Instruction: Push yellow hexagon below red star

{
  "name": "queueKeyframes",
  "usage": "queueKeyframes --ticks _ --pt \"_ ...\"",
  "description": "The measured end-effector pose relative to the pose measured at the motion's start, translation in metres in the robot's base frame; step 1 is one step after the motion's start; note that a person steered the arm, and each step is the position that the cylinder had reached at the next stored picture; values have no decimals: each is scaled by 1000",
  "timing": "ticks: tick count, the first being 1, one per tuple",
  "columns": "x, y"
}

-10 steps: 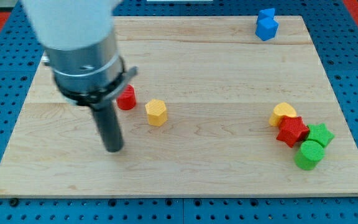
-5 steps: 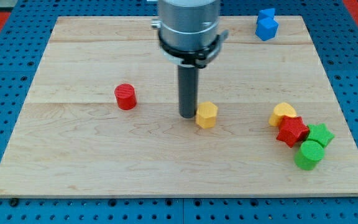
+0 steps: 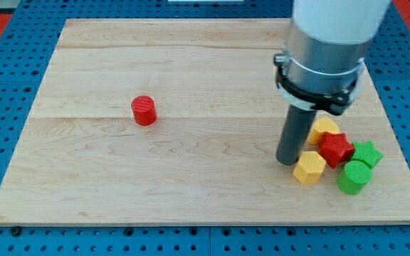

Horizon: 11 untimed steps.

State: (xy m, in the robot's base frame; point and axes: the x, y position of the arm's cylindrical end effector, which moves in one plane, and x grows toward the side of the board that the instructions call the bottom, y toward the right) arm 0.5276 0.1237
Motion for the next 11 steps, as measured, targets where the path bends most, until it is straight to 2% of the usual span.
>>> queueKeyframes --ticks 1,2,3,5,6,8,9,10,11 --pt "0 -6" --pt "8 -47" --pt "14 -36" --pt "14 36" --pt "14 16" --pt "13 -141" --pt "2 -240" --pt "-41 -317" --pt "-86 -336"
